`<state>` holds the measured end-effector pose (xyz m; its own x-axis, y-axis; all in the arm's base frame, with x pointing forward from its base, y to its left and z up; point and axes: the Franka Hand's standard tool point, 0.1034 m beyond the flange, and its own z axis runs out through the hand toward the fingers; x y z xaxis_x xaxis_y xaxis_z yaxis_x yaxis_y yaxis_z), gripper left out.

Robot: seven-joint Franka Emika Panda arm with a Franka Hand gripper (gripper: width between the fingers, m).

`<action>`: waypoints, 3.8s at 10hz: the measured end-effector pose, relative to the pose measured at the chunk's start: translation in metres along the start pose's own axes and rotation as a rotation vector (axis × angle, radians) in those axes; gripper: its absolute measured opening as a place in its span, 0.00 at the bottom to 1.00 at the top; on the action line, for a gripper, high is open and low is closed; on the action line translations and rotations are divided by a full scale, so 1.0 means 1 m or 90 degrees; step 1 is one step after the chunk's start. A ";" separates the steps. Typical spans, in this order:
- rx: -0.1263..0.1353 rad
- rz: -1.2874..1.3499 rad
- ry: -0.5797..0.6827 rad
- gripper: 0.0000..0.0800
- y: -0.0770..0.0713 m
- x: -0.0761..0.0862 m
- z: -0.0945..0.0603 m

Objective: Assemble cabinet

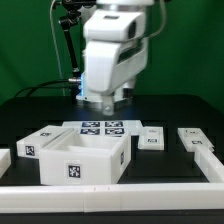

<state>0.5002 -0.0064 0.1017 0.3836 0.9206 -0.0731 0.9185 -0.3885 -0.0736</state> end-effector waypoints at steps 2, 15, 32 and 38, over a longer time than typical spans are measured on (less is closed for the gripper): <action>0.007 -0.015 0.002 1.00 -0.005 -0.007 0.018; 0.040 -0.005 0.005 0.98 -0.022 0.002 0.075; 0.036 -0.009 0.006 0.05 -0.021 0.003 0.074; 0.024 -0.222 0.001 0.05 -0.013 0.003 0.072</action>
Offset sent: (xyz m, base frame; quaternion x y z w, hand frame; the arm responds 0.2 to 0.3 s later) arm -0.0040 0.0063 -0.0274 0.0168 0.0397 0.0008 0.9991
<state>0.4826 -0.0019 0.0306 0.0468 0.9983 -0.0355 0.9901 -0.0511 -0.1310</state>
